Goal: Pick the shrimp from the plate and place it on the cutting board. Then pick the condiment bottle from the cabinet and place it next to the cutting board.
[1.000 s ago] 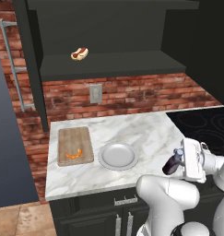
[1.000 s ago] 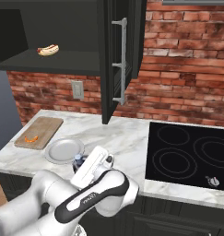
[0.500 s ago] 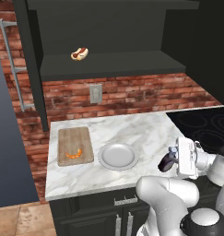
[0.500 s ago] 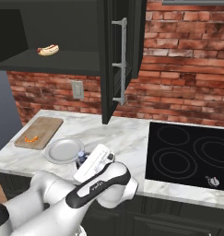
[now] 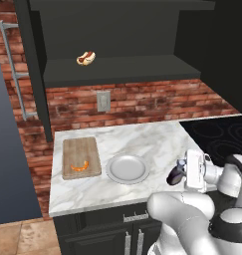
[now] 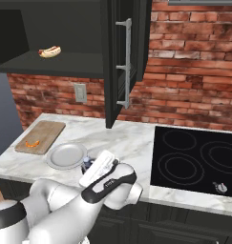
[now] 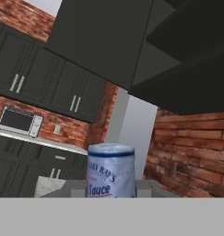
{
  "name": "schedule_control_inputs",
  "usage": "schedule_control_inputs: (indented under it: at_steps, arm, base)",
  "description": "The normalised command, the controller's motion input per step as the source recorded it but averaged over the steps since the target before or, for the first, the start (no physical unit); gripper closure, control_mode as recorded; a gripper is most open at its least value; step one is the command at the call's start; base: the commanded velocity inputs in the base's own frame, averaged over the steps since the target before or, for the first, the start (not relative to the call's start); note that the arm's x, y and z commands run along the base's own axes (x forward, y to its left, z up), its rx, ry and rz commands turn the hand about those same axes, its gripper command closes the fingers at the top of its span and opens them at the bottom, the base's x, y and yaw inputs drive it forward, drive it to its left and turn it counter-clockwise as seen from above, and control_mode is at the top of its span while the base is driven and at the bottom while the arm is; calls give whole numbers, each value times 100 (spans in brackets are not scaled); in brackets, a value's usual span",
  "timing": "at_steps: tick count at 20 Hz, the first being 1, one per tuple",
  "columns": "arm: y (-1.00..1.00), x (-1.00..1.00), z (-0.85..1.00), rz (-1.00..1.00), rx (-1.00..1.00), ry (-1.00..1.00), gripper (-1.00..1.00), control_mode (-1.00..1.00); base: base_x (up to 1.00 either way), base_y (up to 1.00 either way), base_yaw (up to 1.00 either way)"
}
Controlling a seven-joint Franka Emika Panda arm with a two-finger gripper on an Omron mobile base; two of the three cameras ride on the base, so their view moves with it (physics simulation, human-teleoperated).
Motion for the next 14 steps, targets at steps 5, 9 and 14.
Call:
schedule_control_inputs:
  at_steps: [5, 9, 14]
  arm:
    - [-2, 26, -33, 0, 0, 0, 100, -100]
    - [-1, 25, -32, 0, 0, 0, 100, -100]
    - [-3, 22, -32, 0, 0, -1, 100, -100]
  base:
    - [0, 0, 0]
    - [0, 0, 0]
    - [0, 0, 0]
